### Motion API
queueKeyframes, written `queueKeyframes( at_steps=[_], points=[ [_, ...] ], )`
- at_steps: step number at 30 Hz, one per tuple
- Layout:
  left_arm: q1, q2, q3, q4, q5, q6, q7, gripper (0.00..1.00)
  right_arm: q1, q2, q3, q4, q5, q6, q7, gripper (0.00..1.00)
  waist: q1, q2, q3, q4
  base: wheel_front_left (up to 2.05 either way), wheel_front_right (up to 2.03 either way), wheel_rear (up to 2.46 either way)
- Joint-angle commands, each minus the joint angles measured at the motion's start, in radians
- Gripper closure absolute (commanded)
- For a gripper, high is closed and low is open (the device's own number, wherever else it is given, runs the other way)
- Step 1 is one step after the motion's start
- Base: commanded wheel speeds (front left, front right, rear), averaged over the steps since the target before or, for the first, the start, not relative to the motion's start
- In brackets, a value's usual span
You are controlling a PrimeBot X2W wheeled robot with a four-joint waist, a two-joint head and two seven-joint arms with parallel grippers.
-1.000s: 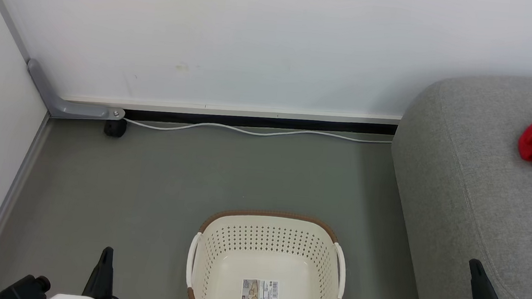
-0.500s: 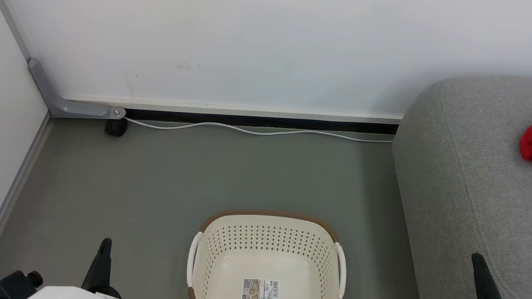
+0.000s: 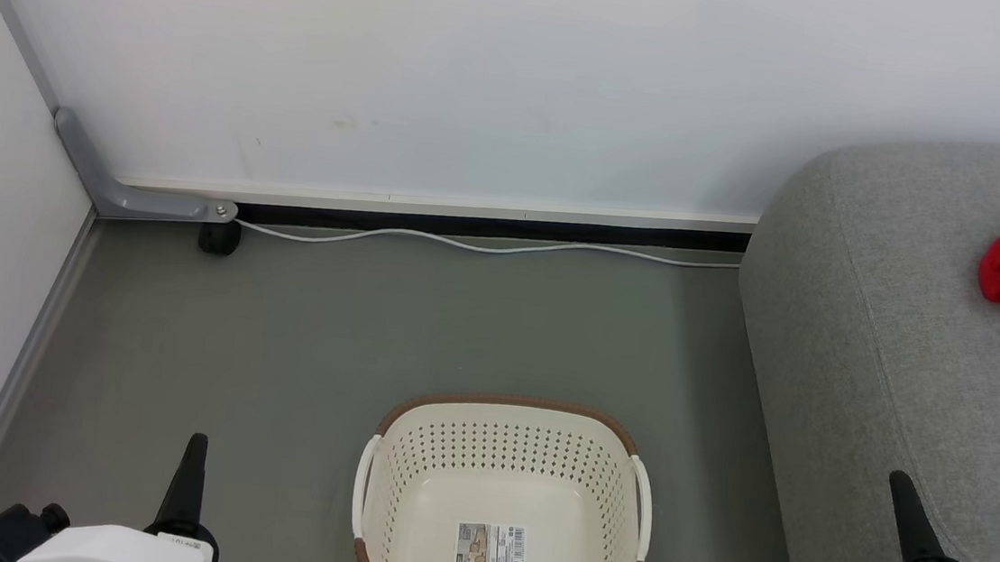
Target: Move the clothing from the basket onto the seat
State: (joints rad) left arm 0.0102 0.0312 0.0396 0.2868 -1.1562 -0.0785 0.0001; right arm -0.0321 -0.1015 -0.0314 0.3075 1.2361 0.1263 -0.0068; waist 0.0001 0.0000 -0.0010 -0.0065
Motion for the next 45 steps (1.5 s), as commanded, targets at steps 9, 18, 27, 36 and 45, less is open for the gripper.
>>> queueKeyframes(
  at_steps=[9, 18, 27, 36, 45],
  points=[
    [-0.07, 0.016, 0.039, -0.032, -0.119, -0.019, 0.029, 1.0, -0.054, 0.003, -0.014, -0.039, 0.099, 0.004, 0.034, 1.0, 0.0, 0.0, 0.001, 0.002, 0.0, 0.0, 0.0],
    [-0.085, 0.017, 0.05, -0.035, -0.224, -0.03, 0.056, 1.0, -0.061, 0.018, -0.035, -0.046, 0.186, 0.004, 0.06, 1.0, 0.0, 0.0, 0.002, 0.003, 0.0, 0.0, 0.0],
    [-0.1, 0.018, 0.061, -0.038, -0.329, -0.04, 0.082, 1.0, -0.068, 0.032, -0.056, -0.054, 0.272, 0.004, 0.087, 1.0, 0.0, 0.0, 0.003, 0.005, 0.0, 0.0, 0.0],
    [-0.114, 0.019, 0.071, -0.04, -0.422, -0.049, 0.106, 1.0, -0.074, 0.045, -0.075, -0.061, 0.349, 0.004, 0.111, 1.0, -0.0001, 0.0, 0.004, 0.006, 0.0, 0.0, 0.0],
    [-0.118, 0.019, 0.074, -0.041, -0.452, -0.052, 0.113, 1.0, -0.076, 0.05, -0.081, -0.063, 0.374, 0.004, 0.119, 1.0, -0.0001, 0.0, 0.004, 0.007, 0.0, 0.0, 0.0]
  ],
)
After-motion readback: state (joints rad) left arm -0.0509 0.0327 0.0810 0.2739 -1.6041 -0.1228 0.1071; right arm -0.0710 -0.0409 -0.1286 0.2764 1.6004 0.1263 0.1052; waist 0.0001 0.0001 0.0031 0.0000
